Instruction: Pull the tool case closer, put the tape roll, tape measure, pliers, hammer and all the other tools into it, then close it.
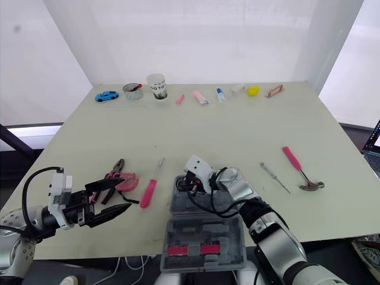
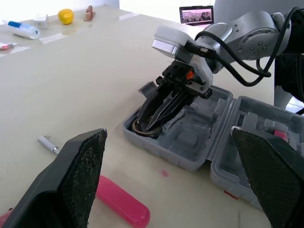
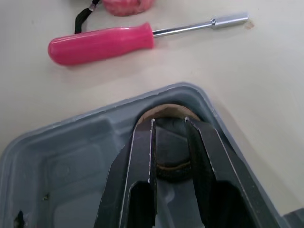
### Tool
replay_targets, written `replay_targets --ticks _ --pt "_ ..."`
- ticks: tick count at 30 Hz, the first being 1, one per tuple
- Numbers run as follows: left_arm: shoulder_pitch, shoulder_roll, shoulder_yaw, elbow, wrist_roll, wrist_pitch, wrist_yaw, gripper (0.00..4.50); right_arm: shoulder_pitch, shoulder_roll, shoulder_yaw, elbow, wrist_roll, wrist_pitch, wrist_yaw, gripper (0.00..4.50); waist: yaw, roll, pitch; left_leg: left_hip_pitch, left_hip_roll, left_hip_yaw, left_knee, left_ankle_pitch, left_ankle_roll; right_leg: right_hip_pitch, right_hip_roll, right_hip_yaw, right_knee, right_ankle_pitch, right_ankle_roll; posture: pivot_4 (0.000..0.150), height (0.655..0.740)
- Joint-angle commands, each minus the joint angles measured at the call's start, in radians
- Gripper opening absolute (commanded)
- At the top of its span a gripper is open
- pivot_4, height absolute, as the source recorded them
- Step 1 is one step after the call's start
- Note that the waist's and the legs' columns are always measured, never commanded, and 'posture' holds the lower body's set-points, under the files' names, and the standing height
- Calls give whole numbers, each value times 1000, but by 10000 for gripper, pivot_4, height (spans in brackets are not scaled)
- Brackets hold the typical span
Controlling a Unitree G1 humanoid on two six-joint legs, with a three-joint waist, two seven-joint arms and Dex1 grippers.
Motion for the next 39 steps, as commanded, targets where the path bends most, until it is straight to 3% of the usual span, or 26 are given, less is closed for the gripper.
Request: replay_targets --ticks 1,9,14,20,23,31,36,38,39 --pt "-3 21 15 -12 -5 2 -7 45000 -3 2 -1 17 -3 -12 -10 10254 0 0 0 0 0 0 0 0 0 0 0 0 0 0 0 1500 7400" --pt "-4 21 17 -15 -6 11 0 45000 -3 -2 -65 -165 84 23 10 10254 1 0 0 -1 0 -1 0 0 0 0 0 0 0 0 0 1500 7400" --pt "-4 5 20 -17 -6 14 26 45000 90 -50 -123 -406 177 98 21 10254 3 0 0 -1 0 -1 -1 0 0 0 0 0 -1 0 0 1500 7400" --pt "12 -25 28 -26 0 18 98 45000 271 -172 -228 -673 261 113 -9 10254 8 0 0 -1 -1 -1 0 0 0 0 -2 0 -1 0 1 1500 7400" --pt "35 -44 41 -3 11 7 142 45000 406 -240 -362 -798 332 69 -40 10254 8 -1 0 -1 -1 -1 0 0 0 0 -1 0 -1 0 1 1500 7400" --pt "79 -78 77 54 38 -38 201 45000 696 -360 -587 -957 450 71 -96 10254 7 -1 0 0 0 0 0 0 0 1 1 1 -1 0 0 1500 7400" --pt "104 -92 105 105 51 -72 229 45000 882 -382 -727 -967 495 -3 -115 34642 12 -2 0 1 0 1 0 0 0 2 1 2 -3 -1 0 1500 7400" --pt "116 -93 117 131 63 -91 233 45000 951 -377 -779 -965 517 -36 -118 43046 12 -2 -1 2 0 1 0 0 0 3 1 3 -3 -1 0 1500 7400" --pt "123 -93 127 153 69 -102 236 45000 1002 -372 -809 -966 521 -60 -114 44123 11 -2 -1 3 0 1 0 0 0 3 1 2 -3 -2 -2 1500 7400"
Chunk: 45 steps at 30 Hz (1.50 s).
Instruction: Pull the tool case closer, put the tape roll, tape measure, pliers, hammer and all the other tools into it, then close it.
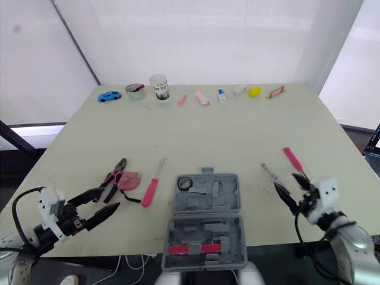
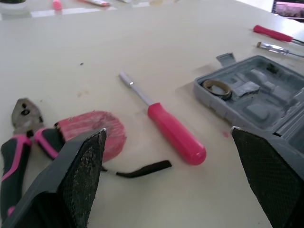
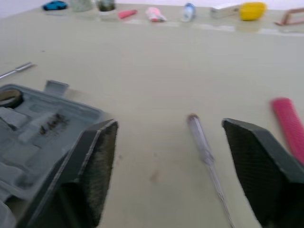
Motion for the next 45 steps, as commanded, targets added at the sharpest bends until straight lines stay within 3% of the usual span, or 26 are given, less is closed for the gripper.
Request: replay_targets --ticks 1,11,21,32,35,45 --pt "19 4 48 41 10 -42 9 45000 88 5 -82 -39 33 -76 1 44123 0 0 0 0 0 0 0 0 0 0 0 0 0 0 0 1500 7400" --pt "108 1 125 148 18 -100 34 45000 422 88 -244 33 132 -241 60 44123 1 -3 -2 2 2 -2 0 0 0 0 -3 1 -1 -3 3 1500 7400" --pt "138 0 135 172 10 -104 29 45000 483 79 -250 94 202 -298 132 44123 0 -4 -4 2 5 -2 0 -3 -5 -1 -14 0 -2 -3 3 1500 7400" --pt "169 -116 19 -137 37 78 252 45000 346 -116 -123 -131 288 -87 153 44123 14 -6 -6 1 3 -3 -1 -1 -1 0 -12 -2 -3 -1 1 1500 7400" --pt "180 -145 -11 -203 40 114 298 45000 270 -166 -80 -174 299 -33 146 44123 20 -6 -6 0 1 -2 -1 0 0 0 -7 -2 -3 -1 0 1500 7400" --pt "142 -293 -118 -405 153 255 649 45000 -58 -353 115 -183 331 86 330 44123 30 -9 -6 0 -3 -2 1 0 0 3 -6 -3 -4 0 1 1500 7400"
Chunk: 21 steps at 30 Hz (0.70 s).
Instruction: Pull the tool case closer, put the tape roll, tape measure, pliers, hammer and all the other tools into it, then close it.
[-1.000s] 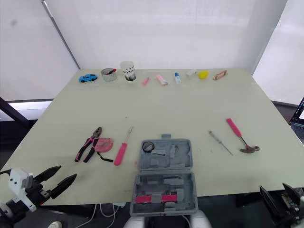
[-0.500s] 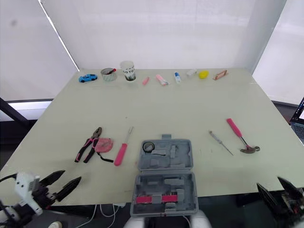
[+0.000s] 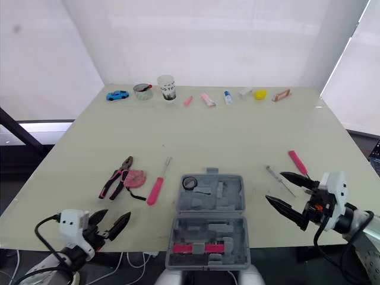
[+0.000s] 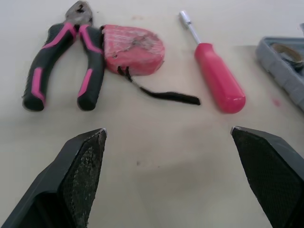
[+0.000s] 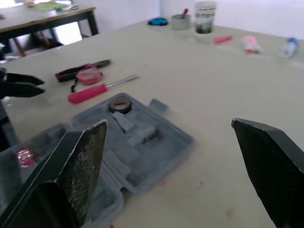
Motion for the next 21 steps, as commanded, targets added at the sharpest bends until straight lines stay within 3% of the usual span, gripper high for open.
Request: replay_targets --ticks 1,9,21 --pt "-28 -30 -4 -80 33 52 122 45000 -43 -23 17 -11 33 10 68 44123 4 0 0 0 0 0 0 0 0 0 0 0 0 0 0 1500 7400" --pt "-97 -99 -45 -101 118 138 307 45000 -159 -16 78 -7 37 -2 153 44123 -1 0 0 0 0 0 0 0 0 0 1 1 0 2 2 1500 7400" --pt "-257 -162 -79 32 172 138 407 45000 -258 20 140 83 -32 -52 188 44123 14 0 0 0 -1 -1 2 0 0 1 2 -1 2 3 3 1500 7400"
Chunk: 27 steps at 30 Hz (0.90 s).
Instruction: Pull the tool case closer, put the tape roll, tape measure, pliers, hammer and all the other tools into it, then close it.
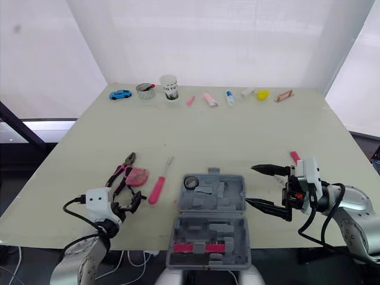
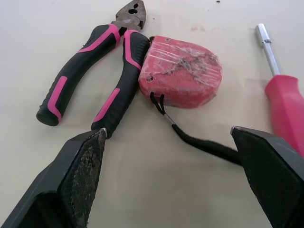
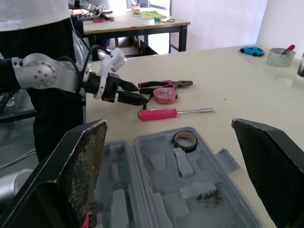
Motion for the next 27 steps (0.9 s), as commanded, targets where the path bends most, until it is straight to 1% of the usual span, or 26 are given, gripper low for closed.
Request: replay_targets --ticks 1,3,4,6,7,8,19,27 --pt "-29 -10 0 31 23 -5 36 45000 -17 12 -9 -6 -11 -32 -4 44123 5 0 0 0 0 0 0 0 0 0 0 0 0 0 0 1500 7400" --pt "-48 -8 -5 45 33 -1 46 45000 -15 19 -4 -8 -18 -36 -8 44123 7 0 0 0 0 0 2 0 0 0 0 0 2 0 0 1500 7400" --pt "-54 -7 -6 49 37 1 53 40816 -12 22 -2 -10 -20 -37 -9 45000 7 0 0 0 0 -1 3 0 0 0 0 0 2 0 0 1500 7400" --pt "-61 -5 -5 54 45 5 60 34881 -6 29 1 -15 -25 -39 -12 45000 6 0 0 0 0 -1 4 0 0 0 0 0 3 0 -1 1500 7400" --pt "-63 -4 -7 56 43 3 54 29580 -3 31 2 -18 -26 -39 -14 45000 6 0 0 0 0 0 5 0 0 1 0 0 3 0 -1 1500 7400" --pt "-61 2 -20 54 52 1 46 26923 -2 32 2 -21 -27 -39 -15 45000 6 0 0 0 0 0 5 0 0 1 0 0 3 0 -1 1500 7400" --pt "-76 -1 -72 48 89 -9 40 26923 7 34 0 -34 -26 -39 -26 45000 6 0 0 -2 1 0 9 0 0 1 0 0 3 -1 -1 1500 7400" --pt "-103 -32 -37 70 62 6 70 26923 2 44 0 -44 -16 -31 -31 45000 4 0 0 -3 1 0 9 0 0 1 0 0 2 0 -1 1500 7400"
